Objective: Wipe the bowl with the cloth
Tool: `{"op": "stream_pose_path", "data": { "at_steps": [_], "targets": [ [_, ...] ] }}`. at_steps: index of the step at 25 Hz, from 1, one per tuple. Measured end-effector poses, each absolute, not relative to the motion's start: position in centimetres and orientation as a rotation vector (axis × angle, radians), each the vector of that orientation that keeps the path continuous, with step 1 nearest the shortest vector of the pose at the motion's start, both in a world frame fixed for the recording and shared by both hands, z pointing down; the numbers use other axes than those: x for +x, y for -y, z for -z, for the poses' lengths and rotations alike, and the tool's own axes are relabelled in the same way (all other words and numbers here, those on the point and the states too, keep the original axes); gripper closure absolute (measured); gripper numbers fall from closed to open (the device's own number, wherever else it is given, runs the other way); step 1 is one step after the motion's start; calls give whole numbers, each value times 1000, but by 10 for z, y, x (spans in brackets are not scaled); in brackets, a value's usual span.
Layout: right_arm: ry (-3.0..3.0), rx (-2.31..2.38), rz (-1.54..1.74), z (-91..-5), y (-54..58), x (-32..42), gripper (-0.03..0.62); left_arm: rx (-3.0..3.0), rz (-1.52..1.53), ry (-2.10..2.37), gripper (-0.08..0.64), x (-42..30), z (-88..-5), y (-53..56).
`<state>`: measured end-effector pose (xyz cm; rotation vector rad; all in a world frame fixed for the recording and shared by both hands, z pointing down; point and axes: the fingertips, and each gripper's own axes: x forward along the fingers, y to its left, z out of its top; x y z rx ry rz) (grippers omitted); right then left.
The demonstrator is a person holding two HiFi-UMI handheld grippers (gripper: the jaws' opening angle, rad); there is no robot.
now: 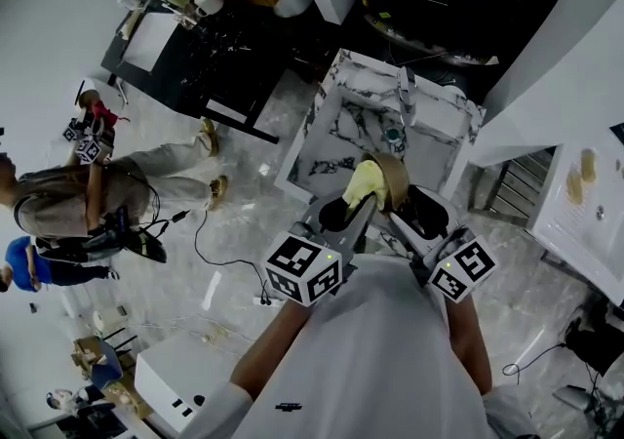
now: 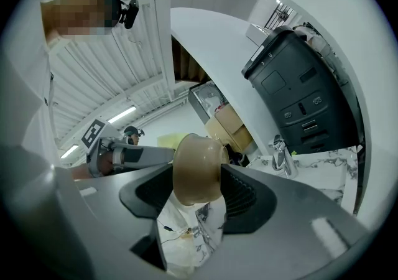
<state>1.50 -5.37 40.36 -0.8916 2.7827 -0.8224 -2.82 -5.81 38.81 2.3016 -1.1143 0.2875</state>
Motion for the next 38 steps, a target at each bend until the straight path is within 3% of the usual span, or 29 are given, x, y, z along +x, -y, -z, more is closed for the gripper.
{"op": "stream_pose_path", "data": {
  "at_steps": [13, 38],
  "targets": [
    [-2829, -798, 808, -392, 44, 3, 344, 2332, -267, 1035, 499, -15, -387, 69],
    [-2850, -731, 777, -386, 35, -15, 344, 2218, -335, 1163, 499, -62, -418, 66]
  ]
}}
